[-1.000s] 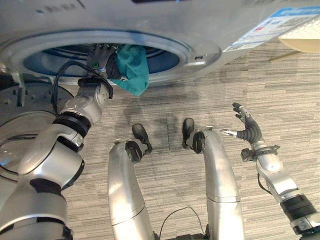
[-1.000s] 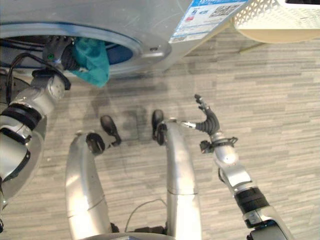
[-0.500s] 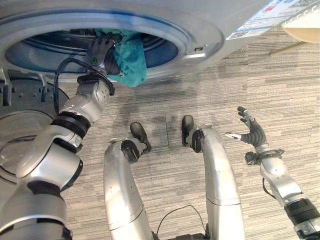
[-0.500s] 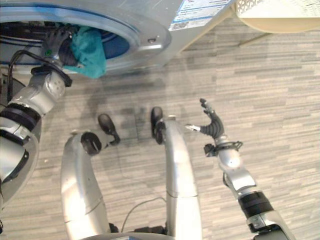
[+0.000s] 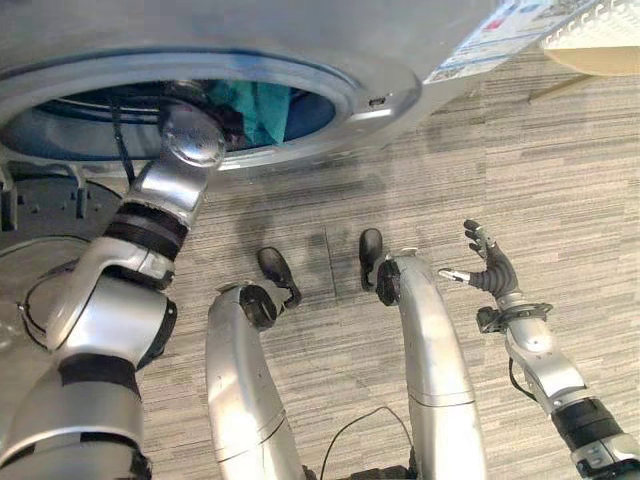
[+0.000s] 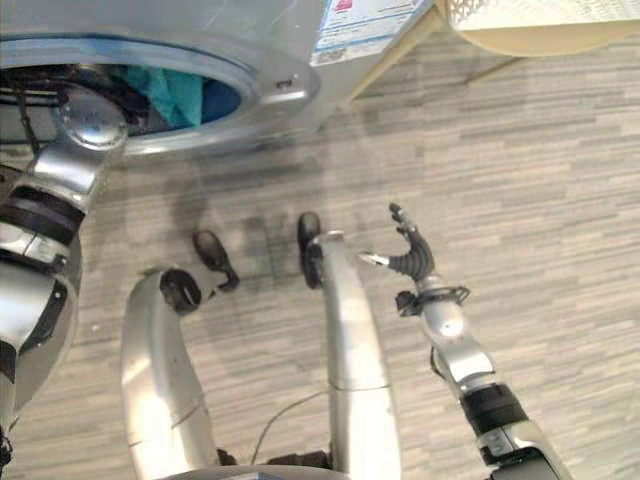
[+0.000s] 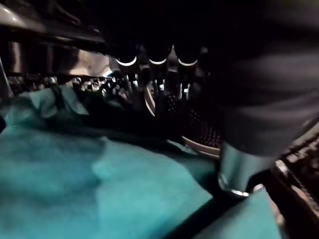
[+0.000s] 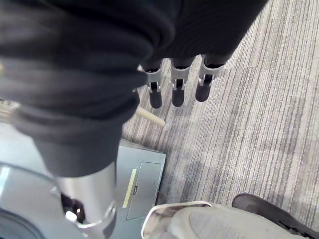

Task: Grab the laundry basket,head to the washer,open it,put in the laundry and shut it.

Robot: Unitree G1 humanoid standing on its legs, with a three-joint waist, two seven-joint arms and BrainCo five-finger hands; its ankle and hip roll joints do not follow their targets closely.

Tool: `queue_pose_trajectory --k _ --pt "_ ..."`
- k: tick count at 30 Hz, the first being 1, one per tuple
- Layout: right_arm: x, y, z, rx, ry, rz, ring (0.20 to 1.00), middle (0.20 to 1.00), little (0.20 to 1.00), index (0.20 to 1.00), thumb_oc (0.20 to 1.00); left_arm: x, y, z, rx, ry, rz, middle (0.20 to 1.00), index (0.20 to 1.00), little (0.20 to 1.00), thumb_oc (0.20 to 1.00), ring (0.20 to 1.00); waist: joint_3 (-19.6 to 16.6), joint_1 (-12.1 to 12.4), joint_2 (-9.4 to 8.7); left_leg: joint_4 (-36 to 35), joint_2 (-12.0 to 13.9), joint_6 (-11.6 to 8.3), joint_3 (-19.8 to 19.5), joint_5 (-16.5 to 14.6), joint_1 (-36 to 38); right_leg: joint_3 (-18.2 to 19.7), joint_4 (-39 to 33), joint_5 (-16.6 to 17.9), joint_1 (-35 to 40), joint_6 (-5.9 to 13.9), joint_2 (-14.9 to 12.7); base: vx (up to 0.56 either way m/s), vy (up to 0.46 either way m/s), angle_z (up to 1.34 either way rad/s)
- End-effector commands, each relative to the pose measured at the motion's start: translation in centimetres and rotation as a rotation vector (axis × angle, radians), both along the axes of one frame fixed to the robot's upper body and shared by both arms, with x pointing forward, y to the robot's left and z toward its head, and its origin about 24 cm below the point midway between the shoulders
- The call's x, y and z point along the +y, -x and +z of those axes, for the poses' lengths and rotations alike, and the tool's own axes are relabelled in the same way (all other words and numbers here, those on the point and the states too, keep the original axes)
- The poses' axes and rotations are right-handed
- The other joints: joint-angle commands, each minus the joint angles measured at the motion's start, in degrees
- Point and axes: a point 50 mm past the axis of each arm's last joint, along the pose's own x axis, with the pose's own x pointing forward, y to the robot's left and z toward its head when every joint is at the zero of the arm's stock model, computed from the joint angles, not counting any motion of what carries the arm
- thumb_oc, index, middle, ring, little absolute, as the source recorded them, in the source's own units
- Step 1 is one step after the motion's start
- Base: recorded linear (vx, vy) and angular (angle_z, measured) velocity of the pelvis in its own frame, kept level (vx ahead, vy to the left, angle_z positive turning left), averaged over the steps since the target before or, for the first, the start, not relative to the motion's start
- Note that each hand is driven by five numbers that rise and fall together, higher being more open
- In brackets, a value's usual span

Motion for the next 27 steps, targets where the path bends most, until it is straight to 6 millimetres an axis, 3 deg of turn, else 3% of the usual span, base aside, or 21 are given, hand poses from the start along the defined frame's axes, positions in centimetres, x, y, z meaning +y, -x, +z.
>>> queue_pose_trajectory --k 1,3,5,6,10,15,16,17,19,21,23,24,25,26,27 --pt "0.8 1.0 -0.1 -0.048 -0.018 0.012 1.000 1.000 1.000 1.000 1.000 1.2 0.3 1.0 -0.146 0.276 0.079 0.200 0.200 0.200 0.200 0.200 -6.85 -0.25 1.93 -2.00 0.16 -0.74 -5.37 -0.30 -1.56 1.00 -8.84 2.49 1.70 3.58 0.44 0.00 0.012 -0.05" --pt "1.1 1.1 0.3 -0.070 -0.025 0.022 1.000 1.000 1.000 1.000 1.000 1.5 0.8 1.9 -0.217 0.331 0.134 0.200 0.200 0.200 0.200 0.200 -7.02 -0.44 1.83 -1.84 0.27 -0.79 -5.57 -0.16 -2.02 1.01 -8.86 2.61 1.45 3.71 0.61 0.00 0.000 0.00" --pt "1.1 1.3 0.8 -0.093 -0.024 0.034 1.000 1.000 1.000 1.000 1.000 2.2 1.3 2.6 -0.260 0.349 0.179 0.705 0.705 0.705 0.705 0.705 -7.20 -0.69 1.71 -1.50 0.29 -0.83 -5.79 -0.07 -2.47 0.95 -8.60 2.69 1.14 3.77 0.71 0.00 0.000 0.00" --pt "1.0 1.3 1.0 -0.100 -0.022 0.037 1.000 1.000 1.000 1.000 1.000 2.5 1.4 2.9 -0.271 0.351 0.188 1.000 1.000 1.000 1.000 1.000 -7.34 -0.74 1.78 -1.36 0.32 -0.84 -5.92 -0.06 -2.68 0.90 -8.51 2.73 0.96 3.77 0.76 0.00 0.000 0.00" --pt "0.5 1.7 1.6 -0.120 -0.002 0.041 1.000 1.000 1.000 1.000 1.000 3.3 1.9 3.6 -0.282 0.335 0.187 1.000 1.000 1.000 1.000 1.000 -8.13 -0.96 2.22 -1.05 0.43 -1.02 -6.14 0.05 -2.91 0.76 -8.31 2.87 0.95 3.81 0.79 0.00 0.000 0.00" --pt "0.3 1.6 1.6 -0.115 0.010 0.031 1.000 1.000 1.000 1.000 1.000 3.1 1.2 1.2 -0.168 0.204 0.164 1.000 1.000 1.000 1.000 1.000 -9.12 -0.47 3.01 -1.73 0.35 -1.17 -6.05 0.34 -1.89 0.43 -8.57 2.64 2.07 3.79 0.59 0.00 0.000 0.00" --pt "0.3 1.5 1.4 -0.106 0.021 0.023 1.000 1.000 1.000 1.000 1.000 2.6 0.7 -1.3 -0.089 0.154 0.135 1.000 1.000 1.000 1.000 1.000 -9.64 -0.04 3.20 -2.59 0.27 -1.25 -5.86 0.39 -0.40 0.27 -9.17 2.53 3.45 3.77 0.55 0.00 0.000 0.00" --pt "0.2 1.5 1.0 -0.088 0.028 0.011 1.000 1.000 1.000 1.000 1.000 1.6 0.4 -5.2 0.016 0.112 0.073 1.000 1.000 1.000 1.000 1.000 -10.21 0.50 3.36 -4.56 0.21 -1.43 -5.42 0.52 2.39 0.19 -10.80 2.48 5.93 3.81 0.30 -0.03 0.001 0.04" --pt "0.0 1.5 0.2 -0.054 0.036 -0.012 1.000 1.000 1.000 1.000 1.000 0.4 0.9 -9.6 0.112 0.095 -0.013 1.000 1.000 1.000 1.000 1.000 -10.58 1.29 3.39 -7.39 0.05 -1.68 -4.79 0.78 6.24 -0.03 -13.18 2.46 9.34 3.87 0.01 -0.04 0.015 0.09" --pt "-0.2 1.8 -1.6 0.021 0.041 -0.042 1.000 1.000 1.000 1.000 1.000 -0.6 2.3 -15.9 0.266 0.147 -0.093 1.000 1.000 1.000 1.000 1.000 -11.09 1.88 3.20 -12.61 -0.35 -2.13 -2.97 1.55 13.29 -0.25 -17.56 3.04 15.27 4.07 -0.36 -0.05 0.026 0.10" --pt "-0.6 2.0 -3.2 0.094 0.042 -0.075 1.000 1.000 1.000 1.000 1.000 -1.2 3.8 -20.2 0.380 0.195 -0.139 1.000 1.000 1.000 1.000 1.000 -11.42 2.58 3.01 -17.03 -1.06 -2.48 -1.79 2.13 19.22 -0.45 -21.30 3.61 20.36 4.44 -0.72 -0.06 0.026 0.17" --pt "-0.9 2.1 -4.0 0.128 0.049 -0.091 1.000 1.000 1.000 1.000 1.000 -1.3 4.8 -22.5 0.447 0.217 -0.155 1.000 1.000 1.000 1.000 1.000 -11.20 2.69 2.73 -20.21 -1.49 -2.59 -1.23 2.74 23.24 -0.28 -23.92 4.13 23.90 4.56 -1.10 -0.03 0.010 0.22" --pt "-1.6 2.5 -5.3 0.188 0.075 -0.122 1.000 1.000 1.000 1.000 1.000 -1.5 6.7 -26.0 0.554 0.265 -0.178 1.000 1.000 1.000 1.000 1.000 -11.52 3.27 2.56 -25.57 -2.19 -2.83 -0.55 3.74 29.52 -0.33 -28.71 5.04 29.62 4.86 -1.55 -0.03 0.007 0.18" --pt "-1.6 2.5 -5.3 0.189 0.076 -0.122 1.000 1.000 1.000 1.000 1.000 -1.4 6.8 -26.1 0.555 0.265 -0.177 1.000 1.000 1.000 1.000 1.000 -11.22 3.20 2.45 -26.03 -2.28 -2.83 -0.43 3.91 30.20 -0.29 -29.04 5.16 30.21 4.87 -1.58 0.00 -0.001 0.16" --pt "-1.9 2.7 -6.0 0.221 0.089 -0.137 1.000 1.000 1.000 1.000 1.000 -1.2 7.7 -27.6 0.606 0.296 -0.177 1.000 1.000 1.000 1.000 1.000 -11.22 3.34 2.25 -28.81 -2.82 -2.96 -0.10 4.48 33.54 -0.49 -31.53 5.72 33.29 5.13 -1.51 0.03 -0.003 0.25"
